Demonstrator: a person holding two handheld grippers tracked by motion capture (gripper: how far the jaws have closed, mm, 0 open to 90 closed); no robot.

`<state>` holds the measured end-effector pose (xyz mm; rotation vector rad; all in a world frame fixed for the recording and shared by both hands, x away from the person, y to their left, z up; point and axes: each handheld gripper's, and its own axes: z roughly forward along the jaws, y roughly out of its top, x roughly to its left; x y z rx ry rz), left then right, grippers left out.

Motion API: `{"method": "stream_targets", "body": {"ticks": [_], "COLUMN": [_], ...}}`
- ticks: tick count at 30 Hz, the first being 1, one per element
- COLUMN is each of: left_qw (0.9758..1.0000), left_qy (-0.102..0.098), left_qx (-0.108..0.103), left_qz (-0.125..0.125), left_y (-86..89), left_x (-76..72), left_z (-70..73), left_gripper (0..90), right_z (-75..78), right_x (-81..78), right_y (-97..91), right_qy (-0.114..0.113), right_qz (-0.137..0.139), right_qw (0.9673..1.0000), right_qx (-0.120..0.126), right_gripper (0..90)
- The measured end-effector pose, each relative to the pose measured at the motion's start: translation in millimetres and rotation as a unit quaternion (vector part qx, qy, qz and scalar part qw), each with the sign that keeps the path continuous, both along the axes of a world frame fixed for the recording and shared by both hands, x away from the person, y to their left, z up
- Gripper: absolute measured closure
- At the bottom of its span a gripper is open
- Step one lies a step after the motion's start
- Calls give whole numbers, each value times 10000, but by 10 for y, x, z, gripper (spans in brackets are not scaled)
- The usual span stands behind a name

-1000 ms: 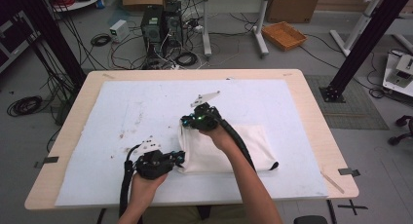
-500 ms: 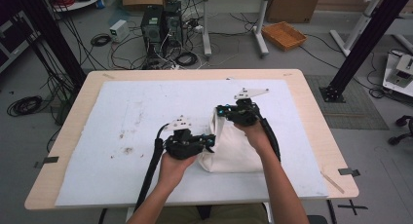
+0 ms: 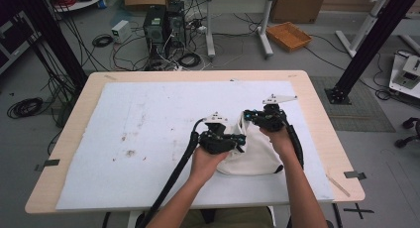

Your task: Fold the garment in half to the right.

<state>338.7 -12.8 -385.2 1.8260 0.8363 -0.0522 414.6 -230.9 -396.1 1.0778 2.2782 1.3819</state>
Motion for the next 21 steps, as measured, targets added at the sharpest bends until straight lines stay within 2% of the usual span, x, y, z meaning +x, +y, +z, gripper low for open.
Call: {"method": "stream_targets", "body": {"ticks": [5, 9, 12, 15, 18, 21], "left_qw": [9996, 9989, 9986, 9982, 9977, 9982], "left_qy": [137, 228, 271, 461, 480, 436], "left_qx": [212, 389, 439, 362, 457, 404], "left_qz": [120, 123, 132, 124, 118, 88], "left_y": [-182, -312, -414, -501, -575, -624], "left_x": [25, 50, 60, 76, 77, 73], "left_z": [-41, -62, -85, -144, -203, -240], "left_gripper": [857, 856, 856, 855, 854, 852], "right_z": [-21, -55, -74, -94, -129, -151], "right_x": [1, -1, 2, -8, -22, -28], "right_y": [-36, -74, -130, -175, -223, -269], "right_qy": [-60, -44, -37, -35, -13, -15], "right_qz": [-59, -85, -126, -176, -201, -221], "right_qw": [9999, 9997, 9996, 9992, 9987, 9985], "right_qx": [-127, -225, -242, -346, -474, -494], "right_gripper": [848, 848, 848, 848, 847, 846]}}
